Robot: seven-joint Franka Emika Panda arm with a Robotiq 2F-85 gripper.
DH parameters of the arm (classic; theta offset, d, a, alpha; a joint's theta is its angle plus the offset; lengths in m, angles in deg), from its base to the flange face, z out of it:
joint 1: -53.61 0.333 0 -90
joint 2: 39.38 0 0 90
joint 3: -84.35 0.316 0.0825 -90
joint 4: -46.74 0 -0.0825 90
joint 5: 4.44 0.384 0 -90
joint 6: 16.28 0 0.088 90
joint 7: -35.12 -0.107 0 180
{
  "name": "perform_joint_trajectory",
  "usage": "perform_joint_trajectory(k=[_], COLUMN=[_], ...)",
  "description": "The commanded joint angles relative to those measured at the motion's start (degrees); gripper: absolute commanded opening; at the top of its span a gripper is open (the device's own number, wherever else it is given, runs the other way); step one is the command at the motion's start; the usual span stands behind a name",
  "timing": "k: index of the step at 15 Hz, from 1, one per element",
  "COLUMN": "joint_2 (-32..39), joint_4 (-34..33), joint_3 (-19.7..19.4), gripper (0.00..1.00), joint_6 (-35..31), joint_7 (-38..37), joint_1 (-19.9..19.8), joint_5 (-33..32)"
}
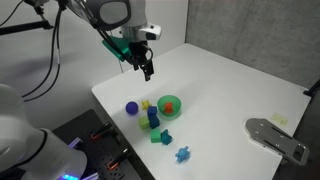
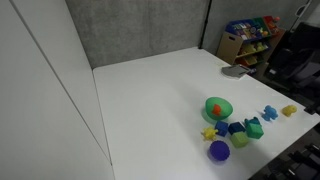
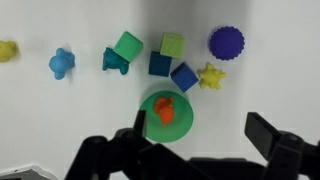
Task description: Put the star toy in the bowl
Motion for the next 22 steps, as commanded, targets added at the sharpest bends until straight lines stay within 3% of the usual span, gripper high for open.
perform_joint_trajectory(k=[1,6,12,14,15,22], joint_2=[8.46,19.32,28.44,29.50,28.16,31.52], joint_4=[-2.37,-4.40,-7.90,-8.82,-6.95,-8.18], joint_3=[1.56,3.33,4.80,4.45,4.60,4.78], gripper=[1.00,1.00,1.00,1.00,1.00,1.00], joint_6=[-4.25,-9.29,-10.20,-9.89,-10.18,-12.33], joint_7=[-3.43,-2.93,-3.68,-4.32,-2.79,-1.00], joint_1=[0.57,2.50,5.71,6.47,6.07,6.48], joint_5=[0.63,-0.75,-4.86,-7.32,-4.89,-6.31])
